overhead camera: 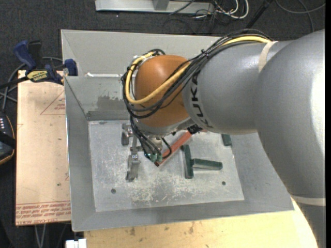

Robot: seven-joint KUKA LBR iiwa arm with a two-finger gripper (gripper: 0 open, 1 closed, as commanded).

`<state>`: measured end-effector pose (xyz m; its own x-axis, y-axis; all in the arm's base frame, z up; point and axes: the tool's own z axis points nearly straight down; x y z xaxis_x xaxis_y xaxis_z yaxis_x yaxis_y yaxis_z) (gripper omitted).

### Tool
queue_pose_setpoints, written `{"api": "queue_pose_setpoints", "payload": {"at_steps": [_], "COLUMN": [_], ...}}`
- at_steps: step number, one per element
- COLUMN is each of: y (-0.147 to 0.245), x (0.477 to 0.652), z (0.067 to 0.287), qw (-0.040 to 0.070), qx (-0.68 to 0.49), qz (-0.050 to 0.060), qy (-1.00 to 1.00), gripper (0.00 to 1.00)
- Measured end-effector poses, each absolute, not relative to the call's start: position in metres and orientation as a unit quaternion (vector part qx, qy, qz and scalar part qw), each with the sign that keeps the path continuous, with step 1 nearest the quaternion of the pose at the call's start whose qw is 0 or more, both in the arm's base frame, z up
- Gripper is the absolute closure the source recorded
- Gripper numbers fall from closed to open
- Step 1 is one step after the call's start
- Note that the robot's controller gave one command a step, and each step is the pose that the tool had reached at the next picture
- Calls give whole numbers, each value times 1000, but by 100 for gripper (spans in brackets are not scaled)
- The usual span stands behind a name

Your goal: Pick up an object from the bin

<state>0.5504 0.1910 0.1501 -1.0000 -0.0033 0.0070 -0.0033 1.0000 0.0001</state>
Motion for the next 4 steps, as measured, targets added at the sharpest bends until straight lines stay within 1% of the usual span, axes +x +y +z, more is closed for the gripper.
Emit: {"api": "queue_pose_setpoints", "payload": {"at_steps": [1,2,3,4], "y": [138,57,50,45], "x": [488,562,592,627], "z": [72,101,112,70], "qw": [-7,-3,-3,1], "qx": [121,307,291,319], "qz": [-2,1,0,-1], "qy": [-993,-952,-957,-948], "gripper": [0,0,0,0]}}
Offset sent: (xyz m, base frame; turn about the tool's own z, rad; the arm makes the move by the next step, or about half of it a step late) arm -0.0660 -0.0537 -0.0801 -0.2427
